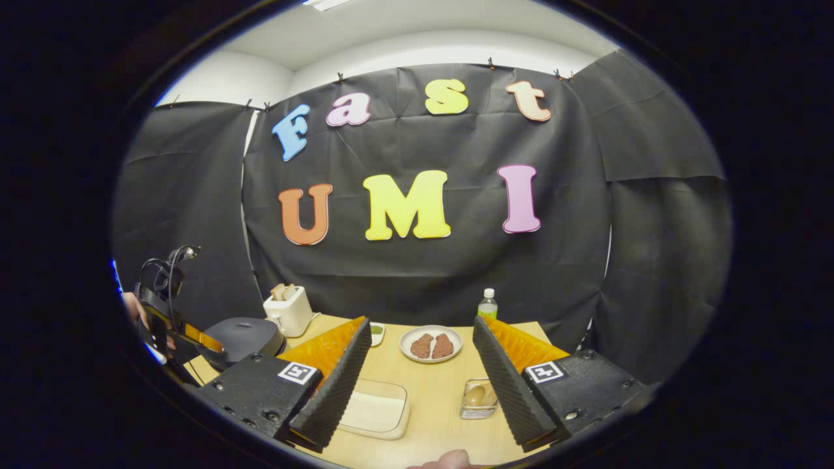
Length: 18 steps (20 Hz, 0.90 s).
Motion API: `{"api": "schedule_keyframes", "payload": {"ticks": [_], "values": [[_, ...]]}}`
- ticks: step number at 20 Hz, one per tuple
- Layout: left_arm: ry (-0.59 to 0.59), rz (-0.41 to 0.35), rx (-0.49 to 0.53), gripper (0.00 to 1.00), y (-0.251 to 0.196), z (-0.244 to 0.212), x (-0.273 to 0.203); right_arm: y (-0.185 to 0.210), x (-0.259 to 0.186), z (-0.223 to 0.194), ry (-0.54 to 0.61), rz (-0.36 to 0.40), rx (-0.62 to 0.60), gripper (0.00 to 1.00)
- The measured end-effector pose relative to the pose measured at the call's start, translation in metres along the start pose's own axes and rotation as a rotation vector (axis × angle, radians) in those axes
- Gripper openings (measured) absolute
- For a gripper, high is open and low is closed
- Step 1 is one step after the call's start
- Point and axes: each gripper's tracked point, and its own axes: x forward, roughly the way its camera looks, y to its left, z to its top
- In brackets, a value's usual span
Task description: Close the left gripper, press the button to open the rice cooker; take a wooden spoon from the chopstick holder with the right hand, scoop a spoonful of rice and pour it into the rice cooker, then put the wooden spoon back into the chopstick holder.
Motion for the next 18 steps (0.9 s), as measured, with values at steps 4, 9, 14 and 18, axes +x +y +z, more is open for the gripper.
{"api": "schedule_keyframes", "payload": {"ticks": [4, 9, 14, 18], "values": [[0.011, 0.016, 0.011, 0.96, 0.0, -0.007, 0.008, 0.0, 0.002, -0.002, 0.005, 0.0, 0.007, 1.0], [-0.003, 0.058, 0.075, 0.96, -0.002, -0.013, 0.014, 0.006, 0.006, -0.006, 0.014, 0.02, 0.012, 1.0], [0.011, 0.061, 0.048, 0.98, 0.001, -0.02, 0.016, 0.016, 0.02, -0.008, 0.02, 0.05, 0.034, 0.97], [-0.034, 0.081, 0.018, 0.97, 0.002, -0.015, 0.014, 0.011, 0.044, 0.003, -0.025, 0.039, 0.019, 1.0]]}}
